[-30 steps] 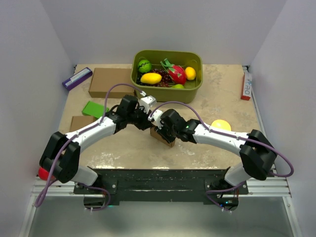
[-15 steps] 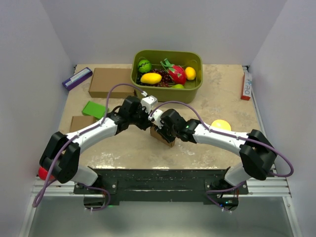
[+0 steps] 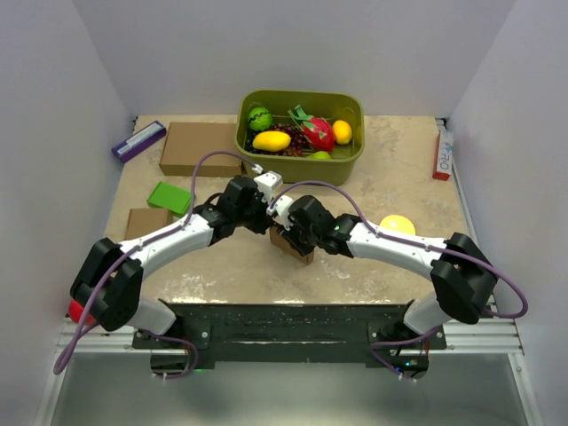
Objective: Fold the paper box
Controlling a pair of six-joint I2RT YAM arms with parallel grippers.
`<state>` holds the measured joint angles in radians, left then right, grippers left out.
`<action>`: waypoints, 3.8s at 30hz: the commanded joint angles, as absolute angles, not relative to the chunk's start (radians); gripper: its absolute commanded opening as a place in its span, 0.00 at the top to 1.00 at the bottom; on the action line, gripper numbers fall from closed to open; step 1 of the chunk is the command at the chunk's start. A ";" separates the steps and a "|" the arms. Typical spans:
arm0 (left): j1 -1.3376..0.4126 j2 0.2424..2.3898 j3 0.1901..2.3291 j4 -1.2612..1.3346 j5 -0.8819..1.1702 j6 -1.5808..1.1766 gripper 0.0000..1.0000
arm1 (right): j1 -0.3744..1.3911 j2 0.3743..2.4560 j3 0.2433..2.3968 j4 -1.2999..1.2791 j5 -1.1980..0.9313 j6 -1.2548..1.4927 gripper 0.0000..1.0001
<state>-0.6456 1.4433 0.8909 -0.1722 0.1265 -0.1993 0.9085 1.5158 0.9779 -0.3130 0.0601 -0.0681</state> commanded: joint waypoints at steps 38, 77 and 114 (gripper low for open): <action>-0.750 1.431 0.868 -0.288 -0.051 -0.336 1.00 | 0.913 1.193 0.853 -0.502 0.279 0.670 0.46; -0.767 1.433 0.879 -0.302 -0.051 -0.330 1.00 | 0.911 1.267 0.873 -0.436 0.431 0.727 0.78; -0.778 1.437 0.887 -0.308 -0.055 -0.331 1.00 | 0.913 1.262 0.925 -0.463 0.403 0.722 0.99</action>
